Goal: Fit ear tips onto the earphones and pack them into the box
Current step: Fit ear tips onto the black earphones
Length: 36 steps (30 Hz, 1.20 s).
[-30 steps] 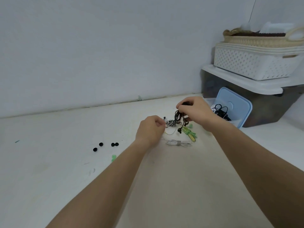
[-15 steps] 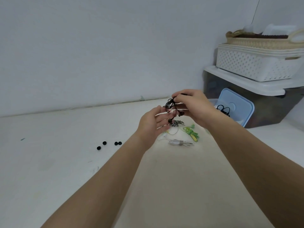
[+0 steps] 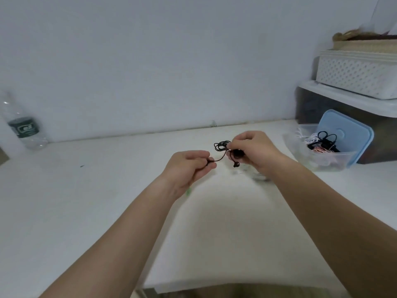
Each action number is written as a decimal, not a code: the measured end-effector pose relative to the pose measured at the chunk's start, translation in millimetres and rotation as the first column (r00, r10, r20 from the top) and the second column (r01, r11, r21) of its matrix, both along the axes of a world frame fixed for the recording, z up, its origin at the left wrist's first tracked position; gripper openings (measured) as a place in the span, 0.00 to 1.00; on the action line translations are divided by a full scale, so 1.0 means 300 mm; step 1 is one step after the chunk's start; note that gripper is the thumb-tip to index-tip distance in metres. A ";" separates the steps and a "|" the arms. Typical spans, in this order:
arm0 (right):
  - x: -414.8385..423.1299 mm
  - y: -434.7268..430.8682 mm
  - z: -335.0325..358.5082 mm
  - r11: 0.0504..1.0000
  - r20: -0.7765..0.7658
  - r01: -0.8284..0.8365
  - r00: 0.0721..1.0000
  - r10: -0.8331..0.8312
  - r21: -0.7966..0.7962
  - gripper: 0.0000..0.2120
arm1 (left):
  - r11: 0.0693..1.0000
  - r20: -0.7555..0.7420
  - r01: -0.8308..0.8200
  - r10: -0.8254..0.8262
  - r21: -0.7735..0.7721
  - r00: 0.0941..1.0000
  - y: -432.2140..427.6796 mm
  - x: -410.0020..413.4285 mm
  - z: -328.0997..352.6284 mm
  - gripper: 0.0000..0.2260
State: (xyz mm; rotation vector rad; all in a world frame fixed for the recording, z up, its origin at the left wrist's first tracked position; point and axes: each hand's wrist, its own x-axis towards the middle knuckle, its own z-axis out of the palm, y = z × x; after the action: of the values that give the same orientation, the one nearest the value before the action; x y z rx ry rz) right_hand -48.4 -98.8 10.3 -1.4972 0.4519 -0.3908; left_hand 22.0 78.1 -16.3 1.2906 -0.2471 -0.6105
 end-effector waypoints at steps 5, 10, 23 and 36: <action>-0.030 0.053 -0.084 0.982 -0.184 -0.109 0.980 0.080 -0.151 0.08 | 0.988 0.201 -0.021 -0.011 0.154 0.980 0.075 0.018 -0.023 0.08; -0.041 0.070 -0.148 0.826 -0.308 -0.151 0.951 -0.028 -0.543 0.10 | 0.955 0.370 -0.072 -0.041 0.287 0.928 0.073 0.007 -0.039 0.07; 0.057 0.119 -0.126 0.769 -0.131 -0.199 0.980 0.151 -0.607 0.06 | 0.983 0.262 -0.053 0.005 0.177 0.965 0.063 0.058 -0.050 0.07; 0.175 0.123 -0.201 0.862 -0.062 -0.101 0.995 0.081 -0.497 0.02 | 0.654 0.692 -0.377 -0.319 0.656 0.648 0.165 0.232 -0.081 0.05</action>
State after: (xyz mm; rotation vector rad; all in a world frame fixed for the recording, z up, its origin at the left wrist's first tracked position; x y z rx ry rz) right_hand 4.2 -61.7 -50.0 -2.0282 0.3183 -0.4239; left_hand 91.7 127.5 -40.5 2.3868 -0.7333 -0.0299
